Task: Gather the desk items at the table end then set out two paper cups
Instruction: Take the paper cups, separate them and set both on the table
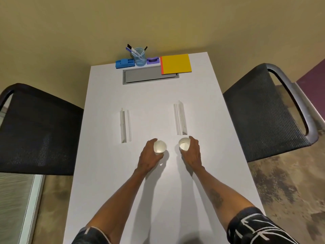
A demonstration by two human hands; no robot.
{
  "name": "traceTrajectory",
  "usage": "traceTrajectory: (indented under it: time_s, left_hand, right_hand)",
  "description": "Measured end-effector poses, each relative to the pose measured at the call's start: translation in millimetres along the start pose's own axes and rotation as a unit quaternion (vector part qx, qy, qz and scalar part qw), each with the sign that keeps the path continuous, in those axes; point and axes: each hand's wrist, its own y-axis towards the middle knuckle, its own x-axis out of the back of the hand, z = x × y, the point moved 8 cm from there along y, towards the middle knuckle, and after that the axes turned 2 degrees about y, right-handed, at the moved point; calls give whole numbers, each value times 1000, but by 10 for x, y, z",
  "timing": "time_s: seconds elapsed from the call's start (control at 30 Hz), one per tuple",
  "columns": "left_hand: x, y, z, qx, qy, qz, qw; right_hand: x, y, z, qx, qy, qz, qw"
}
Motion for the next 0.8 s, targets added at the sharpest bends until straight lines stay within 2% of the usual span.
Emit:
traceTrajectory:
  time_s: [0.33, 0.57, 0.67, 0.8]
  left_hand:
    - [23, -87, 14, 0, -4, -4, 1000]
    - [218, -302, 13, 10, -22, -31, 999]
    - [341, -399, 109, 14, -31, -39, 999]
    - [513, -498, 329, 19, -35, -52, 998]
  right_hand:
    - [84, -92, 6, 8, -3, 17, 1000]
    - [257, -243, 228, 33, -7, -70, 997]
    - [225, -352, 484, 83, -6, -105, 991]
    - [-56, -530, 830, 180, -18, -68, 981]
